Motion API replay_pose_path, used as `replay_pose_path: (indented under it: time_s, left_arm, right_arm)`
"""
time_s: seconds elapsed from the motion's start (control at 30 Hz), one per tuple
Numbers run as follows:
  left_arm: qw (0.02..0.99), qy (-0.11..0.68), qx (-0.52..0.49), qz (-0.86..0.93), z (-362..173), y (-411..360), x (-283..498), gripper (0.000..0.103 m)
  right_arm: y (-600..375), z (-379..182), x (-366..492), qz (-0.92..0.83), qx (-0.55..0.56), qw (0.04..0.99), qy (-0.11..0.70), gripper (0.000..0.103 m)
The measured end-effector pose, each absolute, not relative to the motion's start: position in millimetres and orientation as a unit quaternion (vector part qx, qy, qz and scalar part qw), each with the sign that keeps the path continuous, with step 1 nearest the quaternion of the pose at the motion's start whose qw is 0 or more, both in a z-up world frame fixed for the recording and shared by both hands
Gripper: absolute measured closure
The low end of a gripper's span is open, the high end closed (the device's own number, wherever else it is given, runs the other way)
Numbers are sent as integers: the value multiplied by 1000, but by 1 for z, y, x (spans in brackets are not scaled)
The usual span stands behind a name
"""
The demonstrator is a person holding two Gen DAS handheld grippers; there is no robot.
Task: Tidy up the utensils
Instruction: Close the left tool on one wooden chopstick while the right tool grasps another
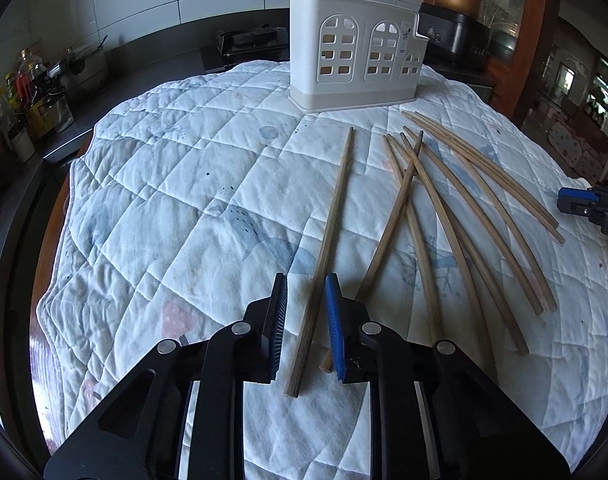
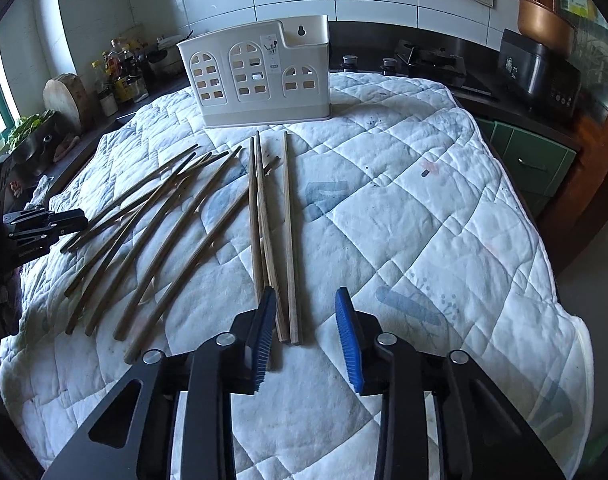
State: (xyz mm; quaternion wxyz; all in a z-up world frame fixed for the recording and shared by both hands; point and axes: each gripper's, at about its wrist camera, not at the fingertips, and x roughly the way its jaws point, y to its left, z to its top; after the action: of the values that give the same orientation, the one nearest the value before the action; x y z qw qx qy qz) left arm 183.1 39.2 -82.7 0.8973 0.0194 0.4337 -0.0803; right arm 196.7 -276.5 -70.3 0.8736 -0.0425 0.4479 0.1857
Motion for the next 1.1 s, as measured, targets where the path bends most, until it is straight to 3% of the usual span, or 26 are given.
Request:
replay_pose_path:
  time_s: [0.4, 0.9, 1.1]
  left_arm:
    - [893, 442, 18, -82, -86, 42, 193, 84]
    - [890, 446, 7, -100, -93, 39, 195, 84]
    - [894, 439, 20, -87, -90, 34, 191, 94]
  right_arm:
    - [-262, -84, 209, 195, -70, 863, 462, 91]
    - [-257, -91, 214, 195, -79, 862, 462, 91]
    - [-258, -89, 207, 192, -72, 865, 457, 95]
